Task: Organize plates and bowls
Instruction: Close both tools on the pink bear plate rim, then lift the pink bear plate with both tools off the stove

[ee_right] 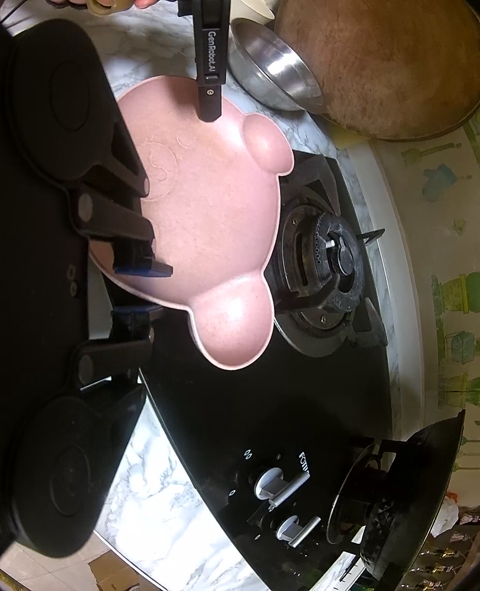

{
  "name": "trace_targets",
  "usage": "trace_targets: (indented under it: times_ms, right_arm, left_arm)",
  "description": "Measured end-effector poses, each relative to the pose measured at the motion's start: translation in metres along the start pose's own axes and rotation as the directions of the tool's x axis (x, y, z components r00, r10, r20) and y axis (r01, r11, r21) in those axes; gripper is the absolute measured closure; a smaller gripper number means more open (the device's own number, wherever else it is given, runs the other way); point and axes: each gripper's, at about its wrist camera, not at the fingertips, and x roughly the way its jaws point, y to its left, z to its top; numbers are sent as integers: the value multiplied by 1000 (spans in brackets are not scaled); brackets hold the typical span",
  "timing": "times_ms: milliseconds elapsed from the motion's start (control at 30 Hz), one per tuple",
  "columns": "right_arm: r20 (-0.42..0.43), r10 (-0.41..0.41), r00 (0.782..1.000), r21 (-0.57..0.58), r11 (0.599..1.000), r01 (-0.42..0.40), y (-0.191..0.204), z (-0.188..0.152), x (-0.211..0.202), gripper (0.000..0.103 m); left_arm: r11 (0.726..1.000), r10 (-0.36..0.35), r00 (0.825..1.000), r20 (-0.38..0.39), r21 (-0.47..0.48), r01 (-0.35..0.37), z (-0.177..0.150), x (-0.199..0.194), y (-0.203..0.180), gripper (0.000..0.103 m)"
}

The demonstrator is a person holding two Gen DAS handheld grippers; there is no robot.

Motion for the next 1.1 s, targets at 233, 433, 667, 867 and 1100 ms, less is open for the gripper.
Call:
trace_targets:
  times_ms: [233,433,667,867,1100]
  right_arm:
    - [19,35,999,-31,999,-35,10,-6,-16,88]
    - [33,71,997,-97,993,-67,30,-13,-36,88]
    - [43,154,987,-164,976,-145,64,-19,-65,88]
    - [49,246,968,-240,944,-227,107,-25,-90,88]
    - [30,363,931,-351,876,-330,167,-37,-113,88]
  left_arm:
    - [999,3,1000,20,-38,-3,-13,-28,14,86]
    - [995,22,999,38,-93,-19,-32,-61,34,86]
    - [987,100,990,104,-139,-85,-58,-122,63,86]
    - [963,189,970,150,-220,-154,-86,-179,97,86]
    - [909,313,932,180,-342,-239,-132,-243,141,86]
